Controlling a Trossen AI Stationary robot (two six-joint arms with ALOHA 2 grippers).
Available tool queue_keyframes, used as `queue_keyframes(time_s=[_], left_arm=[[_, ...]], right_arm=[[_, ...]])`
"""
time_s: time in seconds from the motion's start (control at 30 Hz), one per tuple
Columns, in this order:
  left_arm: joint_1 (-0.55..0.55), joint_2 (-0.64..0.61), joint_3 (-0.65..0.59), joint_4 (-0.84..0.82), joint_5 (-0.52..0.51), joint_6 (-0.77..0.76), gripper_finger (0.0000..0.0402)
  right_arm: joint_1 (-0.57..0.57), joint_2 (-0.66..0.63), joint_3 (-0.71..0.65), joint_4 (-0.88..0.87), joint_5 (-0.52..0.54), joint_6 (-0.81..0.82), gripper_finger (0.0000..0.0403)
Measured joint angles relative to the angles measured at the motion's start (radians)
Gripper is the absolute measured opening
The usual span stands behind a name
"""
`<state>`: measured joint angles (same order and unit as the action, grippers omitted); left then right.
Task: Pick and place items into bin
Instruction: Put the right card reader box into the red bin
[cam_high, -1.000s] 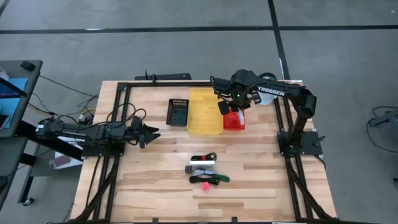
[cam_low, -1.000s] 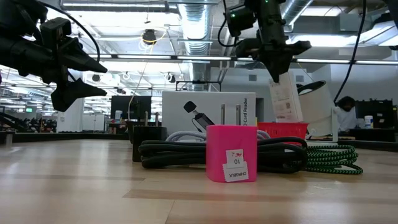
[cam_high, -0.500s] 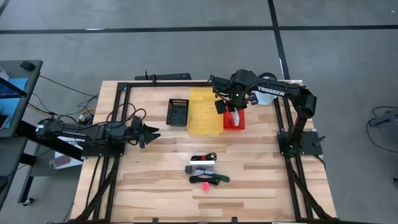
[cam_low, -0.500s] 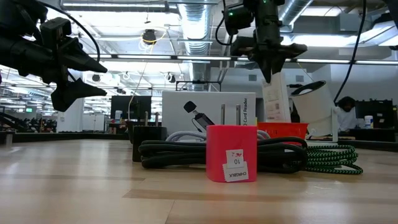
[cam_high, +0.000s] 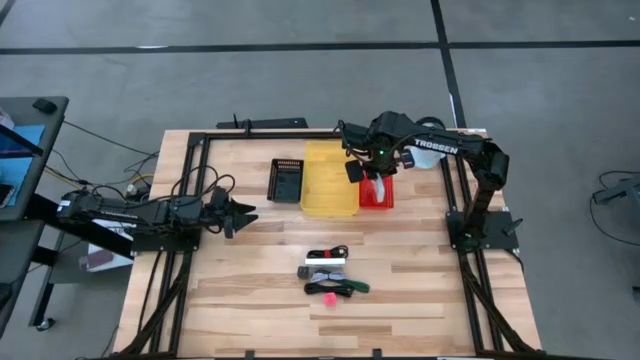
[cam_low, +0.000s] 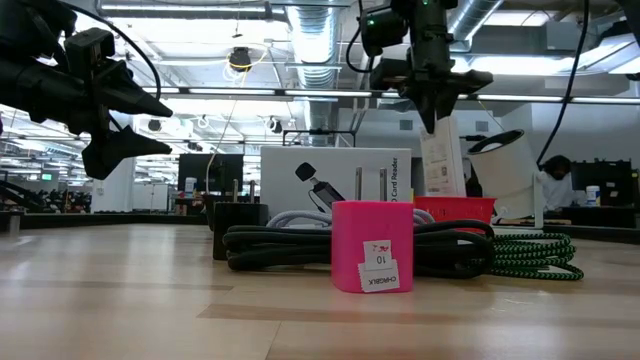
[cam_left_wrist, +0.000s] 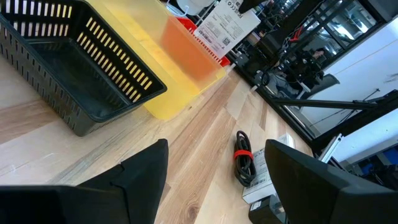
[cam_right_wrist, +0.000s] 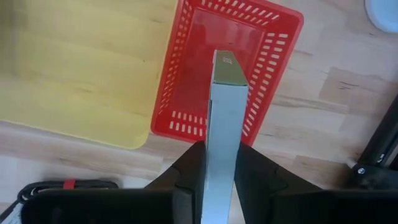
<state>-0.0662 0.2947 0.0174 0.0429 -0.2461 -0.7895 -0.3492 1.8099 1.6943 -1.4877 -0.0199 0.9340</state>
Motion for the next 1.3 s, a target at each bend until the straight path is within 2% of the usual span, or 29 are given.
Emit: queue_keyframes(time_s=[0.27,1.3], left_arm=[[0.000,0.000,0.000,0.000,0.000,0.000,0.0258],[0.000,0.000,0.000,0.000,0.000,0.000,0.0258]], right_arm=[[0.000,0.000,0.000,0.001,0.032,-0.002,0.0067],[0.000,0.000,0.000,0.018,0.025,-0.026,0.0067]])
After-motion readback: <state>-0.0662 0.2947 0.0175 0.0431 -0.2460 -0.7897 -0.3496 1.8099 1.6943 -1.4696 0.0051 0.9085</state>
